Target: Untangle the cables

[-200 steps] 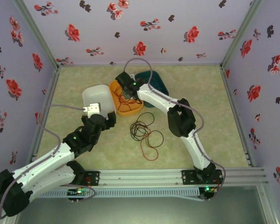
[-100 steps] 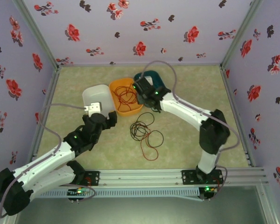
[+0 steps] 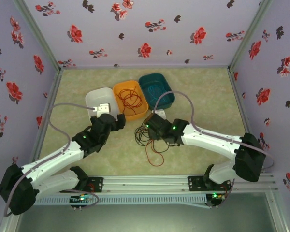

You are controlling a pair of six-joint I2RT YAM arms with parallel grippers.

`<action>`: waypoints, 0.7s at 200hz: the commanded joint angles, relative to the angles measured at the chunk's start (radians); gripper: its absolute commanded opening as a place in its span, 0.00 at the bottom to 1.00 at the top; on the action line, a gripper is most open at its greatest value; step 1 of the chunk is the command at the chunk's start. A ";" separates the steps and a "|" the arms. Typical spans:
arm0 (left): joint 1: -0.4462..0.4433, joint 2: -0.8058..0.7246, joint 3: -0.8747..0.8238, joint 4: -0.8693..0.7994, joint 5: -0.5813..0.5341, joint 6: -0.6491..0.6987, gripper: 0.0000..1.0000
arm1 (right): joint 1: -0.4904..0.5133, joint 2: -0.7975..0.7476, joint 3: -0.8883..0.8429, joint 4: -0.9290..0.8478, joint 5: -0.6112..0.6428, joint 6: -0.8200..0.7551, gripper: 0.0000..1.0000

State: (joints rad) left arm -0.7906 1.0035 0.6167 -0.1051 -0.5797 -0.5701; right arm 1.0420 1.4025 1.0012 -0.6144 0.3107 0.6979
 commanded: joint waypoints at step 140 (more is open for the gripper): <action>0.008 -0.012 -0.010 0.048 0.006 -0.053 1.00 | 0.058 0.286 0.062 -0.009 -0.081 0.139 0.36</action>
State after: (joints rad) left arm -0.7906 1.0180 0.6220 -0.0708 -0.5709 -0.5972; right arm 1.0962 1.6703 1.0264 -0.6025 0.2302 0.8207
